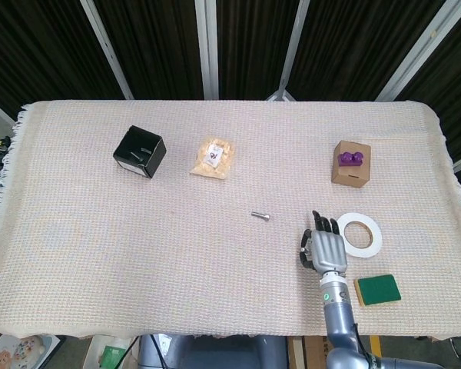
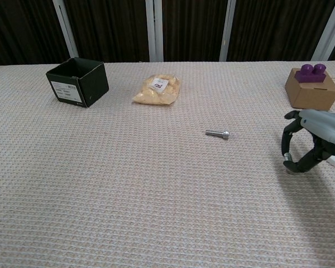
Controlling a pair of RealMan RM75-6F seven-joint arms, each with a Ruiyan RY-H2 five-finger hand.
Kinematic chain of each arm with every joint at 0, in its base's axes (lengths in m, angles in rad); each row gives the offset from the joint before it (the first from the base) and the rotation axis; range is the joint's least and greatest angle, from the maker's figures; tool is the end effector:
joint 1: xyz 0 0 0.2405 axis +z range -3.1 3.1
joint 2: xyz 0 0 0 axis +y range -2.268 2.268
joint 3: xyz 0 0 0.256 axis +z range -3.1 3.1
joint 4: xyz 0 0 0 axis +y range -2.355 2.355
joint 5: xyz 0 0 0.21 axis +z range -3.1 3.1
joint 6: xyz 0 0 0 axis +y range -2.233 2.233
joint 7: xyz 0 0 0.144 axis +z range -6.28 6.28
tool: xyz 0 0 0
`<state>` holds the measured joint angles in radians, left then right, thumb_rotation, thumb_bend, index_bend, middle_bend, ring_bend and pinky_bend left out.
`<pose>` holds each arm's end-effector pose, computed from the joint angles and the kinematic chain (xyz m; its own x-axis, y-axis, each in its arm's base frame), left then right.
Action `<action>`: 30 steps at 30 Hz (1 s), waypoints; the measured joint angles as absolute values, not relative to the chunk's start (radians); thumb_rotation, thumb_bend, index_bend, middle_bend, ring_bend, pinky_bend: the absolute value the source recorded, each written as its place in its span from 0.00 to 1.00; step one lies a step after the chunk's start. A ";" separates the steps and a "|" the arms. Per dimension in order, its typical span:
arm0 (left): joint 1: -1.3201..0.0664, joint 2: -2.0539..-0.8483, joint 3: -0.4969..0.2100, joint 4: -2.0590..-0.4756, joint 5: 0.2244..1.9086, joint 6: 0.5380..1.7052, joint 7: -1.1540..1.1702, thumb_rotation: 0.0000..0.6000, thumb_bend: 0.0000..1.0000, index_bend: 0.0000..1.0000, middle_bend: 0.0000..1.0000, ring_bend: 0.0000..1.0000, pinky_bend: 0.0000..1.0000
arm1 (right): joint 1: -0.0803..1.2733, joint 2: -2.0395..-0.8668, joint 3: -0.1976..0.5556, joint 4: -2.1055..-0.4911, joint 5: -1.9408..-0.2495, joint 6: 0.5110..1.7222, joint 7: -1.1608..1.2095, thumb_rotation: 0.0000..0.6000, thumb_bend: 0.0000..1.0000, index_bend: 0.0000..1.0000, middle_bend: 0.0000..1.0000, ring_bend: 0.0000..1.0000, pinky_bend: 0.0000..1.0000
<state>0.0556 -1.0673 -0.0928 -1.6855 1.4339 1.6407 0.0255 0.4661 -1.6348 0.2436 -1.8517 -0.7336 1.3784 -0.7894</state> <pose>-0.3198 0.1428 0.1987 0.4133 -0.1348 0.9005 0.9039 0.1799 -0.3880 -0.1773 -0.2615 -0.0046 0.2856 -0.3197 0.9035 -0.9287 0.1403 0.3432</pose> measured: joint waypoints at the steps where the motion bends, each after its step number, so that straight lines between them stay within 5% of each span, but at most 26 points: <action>1: 0.056 -1.068 -0.093 -1.685 1.434 1.641 0.025 1.00 0.12 0.10 0.08 0.01 0.14 | 0.467 -1.633 0.244 -1.854 -0.733 1.378 -0.787 1.00 0.36 0.57 0.01 0.09 0.03; 22: 0.055 -1.069 -0.092 -1.687 1.434 1.641 0.031 1.00 0.12 0.10 0.08 0.01 0.14 | 0.483 -1.599 0.250 -1.873 -0.695 1.380 -0.757 1.00 0.36 0.57 0.01 0.09 0.03; 30: 0.055 -1.070 -0.092 -1.688 1.434 1.641 0.034 1.00 0.12 0.10 0.08 0.01 0.14 | 0.493 -1.579 0.241 -1.910 -0.686 1.365 -0.754 1.00 0.36 0.42 0.01 0.09 0.03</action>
